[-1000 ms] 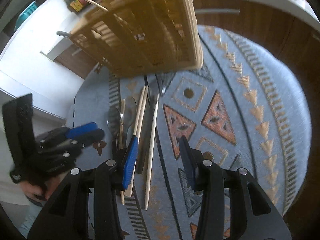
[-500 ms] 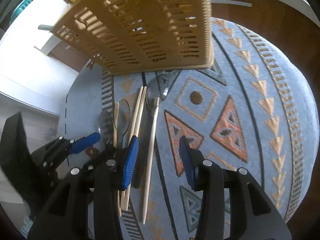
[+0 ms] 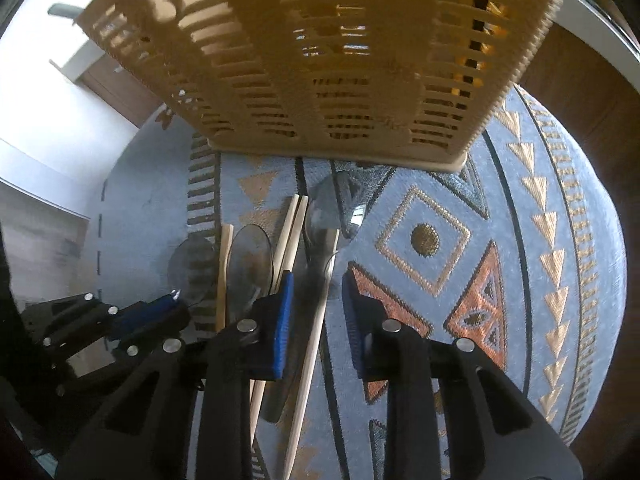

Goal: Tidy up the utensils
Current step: 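Grasp a clear spoon with the left tool while the right tool grasps another clear spoon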

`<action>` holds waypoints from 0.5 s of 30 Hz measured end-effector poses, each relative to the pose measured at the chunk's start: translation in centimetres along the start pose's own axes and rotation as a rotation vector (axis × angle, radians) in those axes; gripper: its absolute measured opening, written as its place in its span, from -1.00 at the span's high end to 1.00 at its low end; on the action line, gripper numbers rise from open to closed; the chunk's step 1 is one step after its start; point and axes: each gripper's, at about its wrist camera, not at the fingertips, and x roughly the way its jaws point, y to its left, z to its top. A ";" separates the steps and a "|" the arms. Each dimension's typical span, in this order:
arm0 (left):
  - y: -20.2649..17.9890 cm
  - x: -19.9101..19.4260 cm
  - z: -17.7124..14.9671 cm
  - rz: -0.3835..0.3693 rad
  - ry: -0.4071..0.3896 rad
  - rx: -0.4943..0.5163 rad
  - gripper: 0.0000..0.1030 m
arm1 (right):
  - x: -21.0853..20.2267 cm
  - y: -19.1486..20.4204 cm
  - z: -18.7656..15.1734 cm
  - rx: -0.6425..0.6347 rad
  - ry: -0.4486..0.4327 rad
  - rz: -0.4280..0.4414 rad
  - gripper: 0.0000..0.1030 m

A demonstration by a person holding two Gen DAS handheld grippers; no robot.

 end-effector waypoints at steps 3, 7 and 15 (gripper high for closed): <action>-0.4 0.1 0.1 -0.002 -0.002 0.003 0.82 | 0.8 1.3 0.3 -0.009 0.022 -0.016 0.57; -0.3 0.1 0.1 -0.016 -0.006 -0.001 0.82 | 1.4 3.4 1.0 -0.053 0.031 -0.071 0.61; 0.3 0.1 -0.1 -0.056 -0.017 -0.017 0.84 | 0.5 3.4 -0.3 -0.062 0.026 -0.095 0.91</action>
